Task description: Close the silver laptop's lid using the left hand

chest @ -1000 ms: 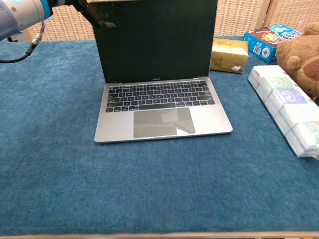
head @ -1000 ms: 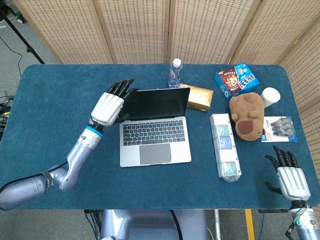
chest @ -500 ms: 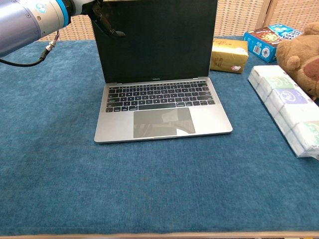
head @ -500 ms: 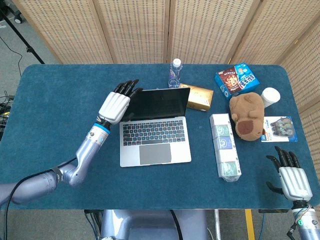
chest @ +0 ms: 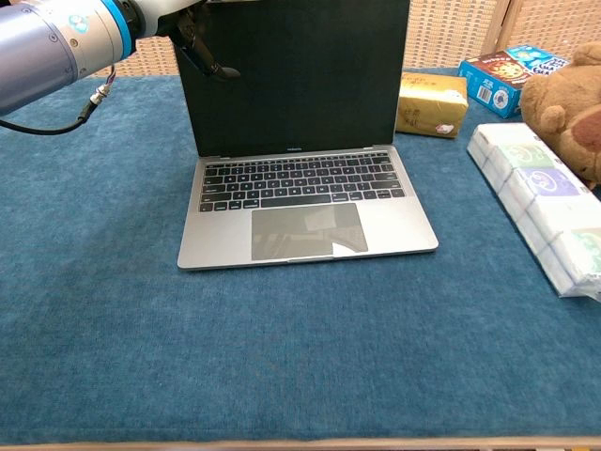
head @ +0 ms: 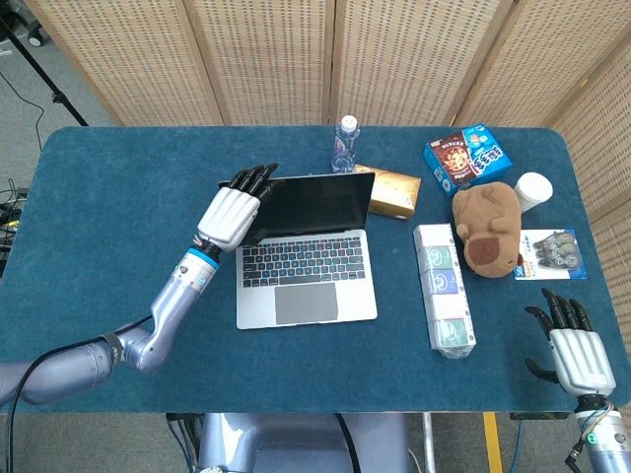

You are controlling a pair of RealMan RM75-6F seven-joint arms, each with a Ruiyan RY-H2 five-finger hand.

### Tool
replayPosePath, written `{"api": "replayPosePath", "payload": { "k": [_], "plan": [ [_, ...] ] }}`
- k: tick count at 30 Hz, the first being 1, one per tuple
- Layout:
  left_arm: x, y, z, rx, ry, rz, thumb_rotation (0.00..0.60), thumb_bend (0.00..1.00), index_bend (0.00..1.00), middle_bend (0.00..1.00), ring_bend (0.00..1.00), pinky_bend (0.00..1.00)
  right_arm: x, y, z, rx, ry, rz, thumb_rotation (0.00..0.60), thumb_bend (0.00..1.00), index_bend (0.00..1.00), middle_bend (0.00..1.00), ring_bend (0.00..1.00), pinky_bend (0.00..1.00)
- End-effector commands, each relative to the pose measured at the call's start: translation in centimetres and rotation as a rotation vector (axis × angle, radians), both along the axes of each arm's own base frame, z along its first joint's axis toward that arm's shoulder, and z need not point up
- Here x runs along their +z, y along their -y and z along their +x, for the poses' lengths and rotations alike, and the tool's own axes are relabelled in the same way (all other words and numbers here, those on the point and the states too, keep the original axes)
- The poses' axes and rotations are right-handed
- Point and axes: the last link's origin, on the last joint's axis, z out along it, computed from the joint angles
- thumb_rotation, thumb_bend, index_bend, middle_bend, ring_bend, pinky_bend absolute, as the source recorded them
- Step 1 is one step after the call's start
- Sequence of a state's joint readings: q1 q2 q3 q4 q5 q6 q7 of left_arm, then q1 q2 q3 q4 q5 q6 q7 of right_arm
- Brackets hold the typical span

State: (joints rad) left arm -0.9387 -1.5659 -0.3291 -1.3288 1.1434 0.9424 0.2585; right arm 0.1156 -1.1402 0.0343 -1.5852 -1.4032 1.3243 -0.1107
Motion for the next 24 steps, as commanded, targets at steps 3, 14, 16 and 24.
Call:
{"api": "replayPosePath", "payload": {
  "k": [3, 14, 16, 24],
  "plan": [
    [-0.28, 0.2, -0.19, 0.018, 0.0, -0.015, 0.6, 0.25, 0.16, 0.0, 0.03, 0.11, 0.06, -0.01, -0.02, -0.002, 0.0, -0.001, 0.6, 0.24, 0.2, 0.0, 0.0, 0.0],
    [-0.22, 0.01, -1.02, 0.047, -0.003, -0.014, 0.6, 0.25, 0.17, 0.0, 0.03, 0.11, -0.11, 0.01, -0.05, -0.002, -0.003, 0.006, 0.6, 0.24, 0.2, 0.0, 0.0, 0.0],
    [-0.25, 0.03, -1.03, 0.05, -0.001, -0.017, 0.6, 0.25, 0.17, 0.0, 0.03, 0.11, -0.11, 0.01, -0.04, -0.002, -0.002, 0.005, 0.6, 0.24, 0.2, 0.0, 0.0, 0.0],
    [-0.44, 0.24, -0.86, 0.051, 0.003, -0.033, 0.6, 0.25, 0.18, 0.0, 0.04, 0.11, -0.12, 0.01, -0.09, -0.003, -0.003, 0.005, 0.6, 0.24, 0.2, 0.0, 0.0, 0.0]
  ]
}}
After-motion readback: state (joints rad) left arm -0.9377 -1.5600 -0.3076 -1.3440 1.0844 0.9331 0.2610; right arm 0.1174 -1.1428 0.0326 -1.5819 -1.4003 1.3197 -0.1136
